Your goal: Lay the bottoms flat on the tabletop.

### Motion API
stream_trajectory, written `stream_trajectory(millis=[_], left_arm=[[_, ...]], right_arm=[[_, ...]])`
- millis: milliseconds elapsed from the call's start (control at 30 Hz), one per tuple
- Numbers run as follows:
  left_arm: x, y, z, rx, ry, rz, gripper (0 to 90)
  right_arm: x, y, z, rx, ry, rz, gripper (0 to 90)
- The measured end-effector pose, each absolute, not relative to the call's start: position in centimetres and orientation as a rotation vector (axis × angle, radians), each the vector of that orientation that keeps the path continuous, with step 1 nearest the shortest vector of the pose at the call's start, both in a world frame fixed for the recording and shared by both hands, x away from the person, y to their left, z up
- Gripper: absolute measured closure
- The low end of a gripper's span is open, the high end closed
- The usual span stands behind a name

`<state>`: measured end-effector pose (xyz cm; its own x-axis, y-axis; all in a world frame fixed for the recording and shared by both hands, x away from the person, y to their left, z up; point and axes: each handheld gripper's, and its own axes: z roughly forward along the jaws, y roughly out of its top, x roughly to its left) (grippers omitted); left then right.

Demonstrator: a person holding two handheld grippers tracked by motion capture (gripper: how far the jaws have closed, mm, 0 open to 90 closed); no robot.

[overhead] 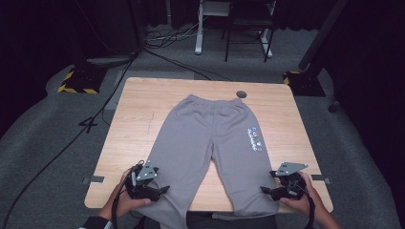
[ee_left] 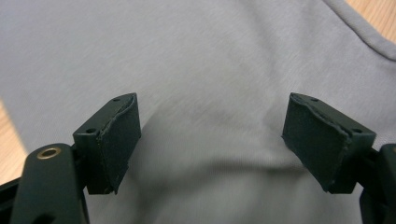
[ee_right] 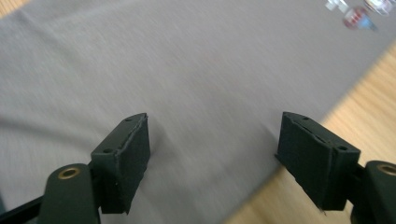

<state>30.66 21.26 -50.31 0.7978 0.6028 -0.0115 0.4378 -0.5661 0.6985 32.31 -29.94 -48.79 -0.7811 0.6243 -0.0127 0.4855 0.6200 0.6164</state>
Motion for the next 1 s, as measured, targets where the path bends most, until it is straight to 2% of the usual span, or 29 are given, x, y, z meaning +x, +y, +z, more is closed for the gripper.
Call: stream_trajectory(millis=[133,233,267,400,533,700,833,900,1000], left_arm=[[29.8,22.5,-50.3,2.25,0.823,0.316,18.7],[29.5,22.5,-50.0,2.256,0.844,0.334,18.6],[29.4,22.4,-49.8,2.246,0.85,0.341,18.2],[29.7,20.6,-49.0,2.219,0.81,0.355,18.1],[30.7,17.4,-49.1,2.261,0.744,0.338,18.3],[31.0,15.8,-49.7,2.336,0.687,0.329,18.1],[30.9,16.8,-49.9,2.325,0.681,0.289,17.3],[30.9,17.6,-50.1,2.31,0.691,0.247,17.4],[30.3,19.4,-50.2,2.297,0.687,0.256,16.7]], right_arm=[[31.7,-31.0,-48.4,0.96,2.643,0.822,25.2],[31.7,-30.6,-48.1,0.915,2.622,0.795,31.6],[31.8,-30.2,-47.9,0.897,2.597,0.798,30.8],[33.0,-26.6,-47.4,0.794,2.591,0.902,28.8],[34.9,-21.9,-47.6,0.689,2.596,0.968,30.2],[37.7,-17.3,-48.1,0.654,2.6,0.978,30.7],[37.8,-15.5,-48.9,0.617,2.646,0.957,31.5],[37.4,-15.8,-48.8,0.612,2.674,0.946,30.7],[36.6,-17.4,-48.8,0.637,2.722,0.953,30.2]])
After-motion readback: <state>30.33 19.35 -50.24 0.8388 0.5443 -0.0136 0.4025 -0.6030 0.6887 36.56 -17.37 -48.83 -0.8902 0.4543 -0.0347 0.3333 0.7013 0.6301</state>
